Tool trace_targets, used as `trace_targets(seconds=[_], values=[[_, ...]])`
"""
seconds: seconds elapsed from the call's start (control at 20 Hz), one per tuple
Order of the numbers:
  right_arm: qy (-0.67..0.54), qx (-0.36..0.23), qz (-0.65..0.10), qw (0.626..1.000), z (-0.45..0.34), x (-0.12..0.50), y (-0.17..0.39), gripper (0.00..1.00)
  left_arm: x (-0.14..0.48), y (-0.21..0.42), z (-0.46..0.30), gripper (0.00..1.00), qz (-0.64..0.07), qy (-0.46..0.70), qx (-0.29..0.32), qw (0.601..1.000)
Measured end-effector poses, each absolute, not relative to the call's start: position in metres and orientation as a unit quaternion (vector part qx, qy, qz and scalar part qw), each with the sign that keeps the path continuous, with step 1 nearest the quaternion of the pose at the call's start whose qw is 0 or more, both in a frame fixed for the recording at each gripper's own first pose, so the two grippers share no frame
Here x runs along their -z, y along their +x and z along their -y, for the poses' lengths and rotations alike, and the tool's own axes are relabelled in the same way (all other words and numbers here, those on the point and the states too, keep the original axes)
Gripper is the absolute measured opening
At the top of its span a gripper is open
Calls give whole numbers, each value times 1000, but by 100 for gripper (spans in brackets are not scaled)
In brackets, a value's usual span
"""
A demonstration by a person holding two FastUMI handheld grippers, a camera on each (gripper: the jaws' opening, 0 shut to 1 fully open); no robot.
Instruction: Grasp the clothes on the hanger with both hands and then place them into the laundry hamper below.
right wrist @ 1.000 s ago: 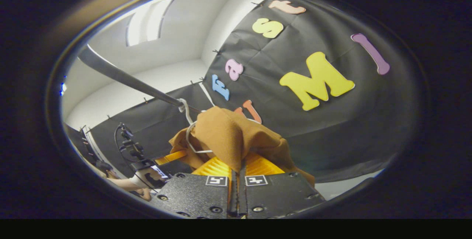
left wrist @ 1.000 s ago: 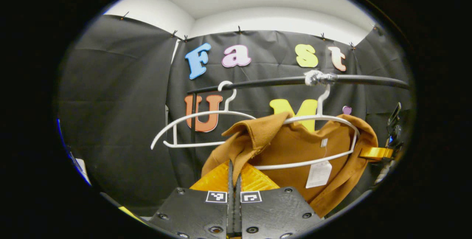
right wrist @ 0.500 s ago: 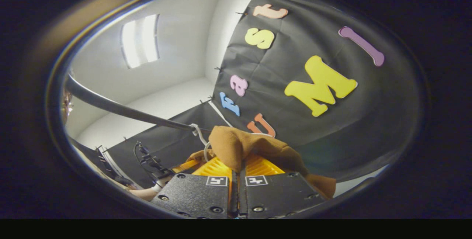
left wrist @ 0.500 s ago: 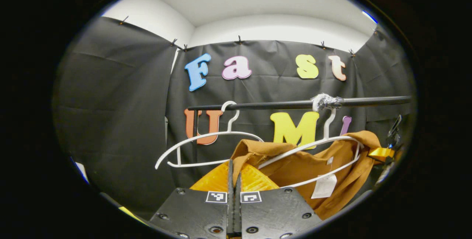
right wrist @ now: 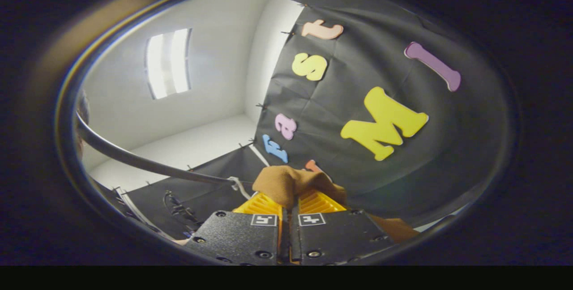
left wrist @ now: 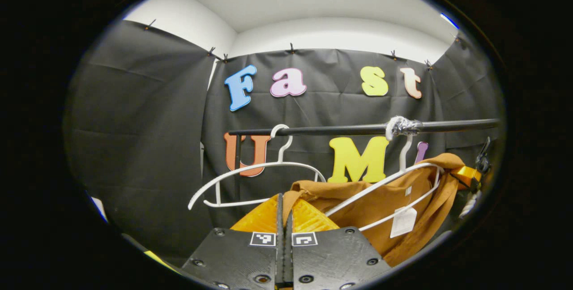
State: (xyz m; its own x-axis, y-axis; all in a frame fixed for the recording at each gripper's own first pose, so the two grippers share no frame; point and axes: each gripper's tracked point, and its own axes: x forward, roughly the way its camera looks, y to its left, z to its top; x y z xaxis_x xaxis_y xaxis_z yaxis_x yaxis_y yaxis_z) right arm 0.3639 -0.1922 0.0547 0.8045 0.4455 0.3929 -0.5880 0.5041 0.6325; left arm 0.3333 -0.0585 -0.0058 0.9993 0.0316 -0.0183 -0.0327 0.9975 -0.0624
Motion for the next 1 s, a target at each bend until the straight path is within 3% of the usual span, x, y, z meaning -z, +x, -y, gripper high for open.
trace_targets(seconds=[0.2, 0.35, 0.4, 0.5, 0.55, 0.65, 0.7, 0.8, 0.9, 1.0], values=[[373, -247, 113, 887, 197, -59, 373, 3, 7, 333, 55, 4, -13, -32, -11, 999], [369, -245, 110, 890, 194, -63, 379, 4, 4, 338, 51, 0, -14, -34, -9, 999], [373, -249, 108, 887, 195, -64, 383, 4, 4, 340, 50, 4, -16, -36, -8, 999], [413, -333, 89, 843, 176, -77, 371, 5, -1, 343, 50, 4, -15, -40, -5, 999], [432, -341, 96, 829, 181, -86, 372, 5, -4, 345, 50, 0, -12, -38, -4, 999], [412, -334, 106, 841, 192, -88, 387, 5, -7, 347, 53, 0, -7, -35, -2, 999], [405, -337, 110, 843, 192, -91, 389, 4, -6, 348, 53, 5, -8, -34, -2, 999], [393, -354, 110, 841, 189, -100, 380, 4, -11, 353, 56, 0, -8, -28, -1, 1000], [341, -269, 93, 896, 219, -80, 410, 2, -17, 358, 59, 4, -6, -20, 6, 1000], [340, -242, 101, 903, 232, -83, 409, 4, -23, 360, 64, 4, -2, -12, 16, 1000]])
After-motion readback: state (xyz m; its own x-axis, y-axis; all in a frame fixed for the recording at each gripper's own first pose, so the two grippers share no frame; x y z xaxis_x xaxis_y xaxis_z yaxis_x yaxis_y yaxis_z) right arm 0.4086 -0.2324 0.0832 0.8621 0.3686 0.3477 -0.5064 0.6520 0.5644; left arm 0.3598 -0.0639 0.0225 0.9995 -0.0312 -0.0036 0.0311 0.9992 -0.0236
